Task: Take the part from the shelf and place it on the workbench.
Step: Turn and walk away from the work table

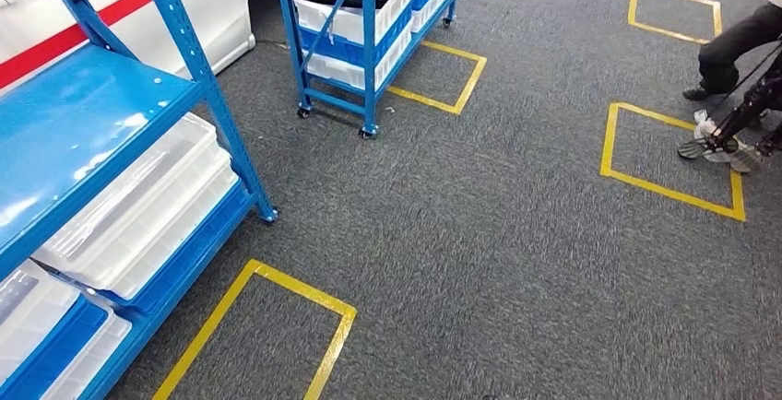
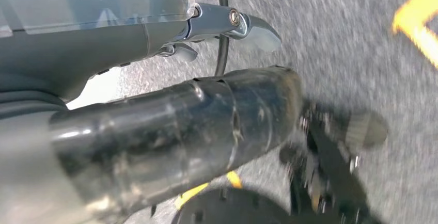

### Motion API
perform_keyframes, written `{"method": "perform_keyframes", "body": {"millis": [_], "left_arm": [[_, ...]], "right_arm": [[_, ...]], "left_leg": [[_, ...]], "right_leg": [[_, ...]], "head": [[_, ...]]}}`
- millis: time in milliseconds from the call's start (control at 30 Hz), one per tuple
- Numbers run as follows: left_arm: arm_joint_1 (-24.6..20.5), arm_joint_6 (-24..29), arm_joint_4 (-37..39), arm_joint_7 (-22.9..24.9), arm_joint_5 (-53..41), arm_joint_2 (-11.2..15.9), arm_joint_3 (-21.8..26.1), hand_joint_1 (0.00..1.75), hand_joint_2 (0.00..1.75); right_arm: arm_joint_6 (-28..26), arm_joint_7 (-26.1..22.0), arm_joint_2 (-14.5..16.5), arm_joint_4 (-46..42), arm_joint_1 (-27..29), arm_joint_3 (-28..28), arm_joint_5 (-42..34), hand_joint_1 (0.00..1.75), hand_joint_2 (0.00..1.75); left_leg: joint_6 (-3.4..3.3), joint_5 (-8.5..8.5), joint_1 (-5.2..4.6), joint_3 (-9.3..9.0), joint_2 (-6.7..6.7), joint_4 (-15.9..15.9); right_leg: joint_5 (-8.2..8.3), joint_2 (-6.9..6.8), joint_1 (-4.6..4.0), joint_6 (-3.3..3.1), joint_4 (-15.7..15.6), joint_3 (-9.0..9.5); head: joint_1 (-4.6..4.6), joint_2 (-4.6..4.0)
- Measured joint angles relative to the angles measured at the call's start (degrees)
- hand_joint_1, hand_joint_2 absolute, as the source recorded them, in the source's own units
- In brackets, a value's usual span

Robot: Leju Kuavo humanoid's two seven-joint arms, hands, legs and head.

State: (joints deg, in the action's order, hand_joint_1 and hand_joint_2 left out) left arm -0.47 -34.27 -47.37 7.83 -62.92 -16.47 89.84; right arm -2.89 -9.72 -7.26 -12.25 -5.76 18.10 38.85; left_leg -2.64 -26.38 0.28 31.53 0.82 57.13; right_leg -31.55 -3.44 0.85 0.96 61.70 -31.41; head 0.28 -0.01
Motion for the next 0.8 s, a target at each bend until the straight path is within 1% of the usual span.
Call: {"method": "perform_keyframes", "body": {"millis": [33,67,100,133,167,200,233,267,300,333,367,400,433,467,500,533,567,600,633,667,700,733,767,800], "left_arm": [[-0.12,0.31,0.38,-0.15,-0.02,0.15,-0.01,0.0,0.0],[-0.22,0.57,0.74,-0.26,-0.03,0.3,-0.01,0.0,0.0],[-0.26,0.73,1.1,-0.35,-0.03,0.42,-0.01,0.0,0.0],[-0.27,0.85,1.42,-0.38,-0.03,0.51,-0.01,0.0,0.0],[-0.26,0.9,1.7,-0.38,-0.03,0.56,-0.01,0.0,0.0],[-0.27,0.91,1.94,-0.39,-0.03,0.6,-0.01,0.0,0.0],[-0.28,0.9,2.14,-0.42,-0.03,0.61,-0.01,0.0,0.0],[-0.33,0.9,2.32,-0.44,-0.03,0.62,-0.01,0.0,0.0],[-0.39,0.9,2.47,-0.47,-0.03,0.66,-0.01,0.0,0.0],[-0.39,0.91,2.6,-0.48,-0.03,0.69,-0.01,0.0,0.0],[-0.35,0.91,2.7,-0.48,-0.03,0.73,-0.01,0.0,0.0],[-0.26,0.91,2.76,-0.48,-0.03,0.82,0.01,0.0,0.0],[-0.16,0.93,2.83,-0.48,-0.03,0.91,0.02,0.0,0.0],[-0.15,0.96,2.91,-0.48,-0.02,1.0,0.02,0.0,0.0],[-0.22,1.01,3.0,-0.48,-0.02,1.1,0.03,0.0,0.0],[-0.34,1.05,3.1,-0.48,-0.01,1.16,0.02,0.0,0.0],[-0.46,1.06,3.18,-0.48,0.0,1.2,0.02,0.0,0.0],[-0.54,1.02,3.24,-0.48,0.02,1.22,0.02,0.0,0.0],[-0.55,0.97,3.28,-0.48,0.05,1.23,0.02,0.0,0.0],[-0.51,0.92,3.3,-0.45,0.09,1.25,0.02,0.0,0.0],[-0.46,0.89,3.3,-0.41,0.13,1.26,0.02,0.0,0.0],[-0.41,0.89,3.3,-0.37,0.17,1.28,0.02,0.0,0.0],[-0.42,0.87,3.3,-0.33,0.24,1.31,0.02,0.0,0.0],[-0.46,0.83,3.3,-0.31,0.32,1.32,0.02,0.0,0.0]], "right_arm": [[0.01,0.02,0.0,0.02,0.08,0.0,0.02,0.0,0.0],[0.01,0.04,0.0,0.03,0.22,0.0,0.05,0.0,0.0],[0.02,0.06,0.0,0.04,0.38,0.0,0.09,0.0,0.0],[0.02,0.08,0.0,0.05,0.51,0.0,0.11,0.0,0.0],[0.01,0.09,0.0,0.05,0.57,0.0,0.15,0.0,0.0],[-0.01,0.12,0.0,0.05,0.58,0.0,0.16,0.0,0.0],[-0.02,0.19,-0.01,0.05,0.56,0.0,0.17,0.0,0.0],[-0.03,0.31,-0.03,0.07,0.57,-0.01,0.19,0.0,0.0],[-0.03,0.41,-0.05,0.09,0.55,-0.01,0.19,0.0,0.0],[-0.03,0.5,-0.07,0.1,0.51,-0.02,0.19,0.0,0.0],[-0.03,0.56,-0.08,0.11,0.46,-0.02,0.2,0.0,0.0],[-0.04,0.58,-0.06,0.09,0.33,-0.02,0.21,0.0,0.0],[-0.04,0.61,-0.01,0.05,0.23,-0.01,0.22,0.0,0.0],[-0.05,0.62,0.04,0.02,0.17,-0.01,0.23,0.0,0.0],[-0.07,0.63,0.09,-0.01,0.15,0.0,0.23,0.0,0.0],[-0.07,0.64,0.13,-0.01,0.21,0.0,0.23,0.0,0.0],[-0.07,0.64,0.13,0.0,0.31,0.0,0.23,0.0,0.0],[-0.05,0.65,0.13,0.01,0.39,0.0,0.25,0.0,0.0],[-0.03,0.65,0.13,0.02,0.42,0.0,0.26,0.0,0.0],[-0.03,0.65,0.13,0.03,0.4,0.0,0.28,0.0,0.0],[-0.02,0.65,0.15,0.02,0.36,0.0,0.31,0.0,0.0],[-0.02,0.65,0.18,0.01,0.32,0.0,0.32,0.0,0.0],[-0.02,0.65,0.22,0.0,0.31,0.0,0.33,0.0,0.0],[-0.02,0.65,0.26,-0.01,0.3,0.0,0.33,0.0,0.0]], "left_leg": [[-0.21,0.12,-0.02,0.08,-0.57,-0.05],[-0.36,0.2,-0.07,0.18,-1.27,-0.02],[-0.41,0.21,-0.14,0.25,-2.08,0.05],[-0.42,0.2,-0.22,0.28,-2.95,0.15],[-0.39,0.16,-0.26,0.26,-3.83,0.28],[-0.32,0.09,-0.28,0.2,-4.67,0.43],[-0.22,0.0,-0.25,0.18,-5.47,0.59],[-0.07,-0.09,-0.26,0.29,-6.22,0.79],[0.19,-0.09,-0.19,0.5,-6.96,0.92],[0.49,-0.04,-0.05,0.77,-7.65,0.97],[0.85,0.09,0.06,1.0,-8.35,0.93],[1.28,0.27,0.11,1.19,-9.06,0.74],[1.61,0.22,0.06,1.3,-8.86,0.79],[1.9,-0.32,-0.08,1.65,-7.69,1.45],[2.15,-1.55,-0.18,2.54,-5.95,3.25],[2.32,-3.34,-0.12,3.91,-3.87,6.23],[2.56,-5.31,0.01,5.76,-2.47,9.97],[2.81,-6.79,0.21,7.54,-1.84,13.58],[3.05,-7.33,0.39,8.63,-1.55,15.83],[3.27,-6.73,0.57,8.65,-1.31,15.99],[3.4,-5.17,0.71,7.49,-0.92,13.89],[3.42,-3.09,0.79,5.3,0.0,9.92],[3.31,-1.57,0.65,3.13,1.23,5.83],[3.01,-0.56,0.49,1.48,2.11,2.71]], "right_leg": [[-1.87,1.65,0.08,0.11,3.23,-1.47],[-3.72,2.51,0.09,0.15,7.14,-3.41],[-4.85,2.86,0.07,0.19,10.51,-5.17],[-4.83,2.98,0.06,0.16,12.24,-6.22],[-3.59,3.11,0.05,0.06,11.73,-6.26],[-1.4,3.43,0.04,-0.12,8.97,-5.23],[0.91,4.45,0.04,-0.38,4.94,-3.64],[2.57,6.07,0.07,-0.62,1.34,-2.19],[3.56,7.32,0.05,-0.8,-1.23,-1.18],[3.8,8.25,-0.01,-0.94,-2.48,-0.73],[3.73,8.32,-0.08,-1.02,-2.65,-0.68],[3.85,7.56,-0.04,-1.2,-2.93,-0.59],[4.02,6.81,0.08,-1.45,-3.37,-0.39],[4.21,6.01,0.24,-1.82,-3.9,-0.13],[4.39,5.1,0.38,-2.19,-4.4,0.12],[4.46,4.18,0.36,-2.46,-4.67,0.3],[4.42,3.31,0.28,-2.65,-4.77,0.36],[4.35,2.37,0.2,-2.7,-4.76,0.37],[4.28,1.52,0.16,-2.69,-4.72,0.39],[4.18,0.71,0.17,-2.62,-4.67,0.44],[4.05,-0.01,0.19,-2.48,-4.6,0.54],[3.85,-0.68,0.21,-2.26,-4.47,0.71],[3.59,-1.31,0.13,-1.95,-4.29,0.86],[3.35,-1.91,0.02,-1.62,-4.12,1.0]], "head": [[0.0,0.0],[0.0,0.0],[0.0,0.0],[0.0,0.0],[0.0,0.0],[0.0,-0.01],[0.0,-0.01],[-0.01,-0.01],[0.02,0.0],[0.04,0.0],[0.05,0.01],[0.08,0.01],[0.08,0.01],[0.04,0.01],[0.03,0.01],[0.02,0.01],[-0.01,0.01],[0.0,0.01],[0.0,0.0],[0.0,-0.01],[-0.01,-0.01],[-0.01,-0.01],[-0.01,-0.01],[0.02,0.0]]}}
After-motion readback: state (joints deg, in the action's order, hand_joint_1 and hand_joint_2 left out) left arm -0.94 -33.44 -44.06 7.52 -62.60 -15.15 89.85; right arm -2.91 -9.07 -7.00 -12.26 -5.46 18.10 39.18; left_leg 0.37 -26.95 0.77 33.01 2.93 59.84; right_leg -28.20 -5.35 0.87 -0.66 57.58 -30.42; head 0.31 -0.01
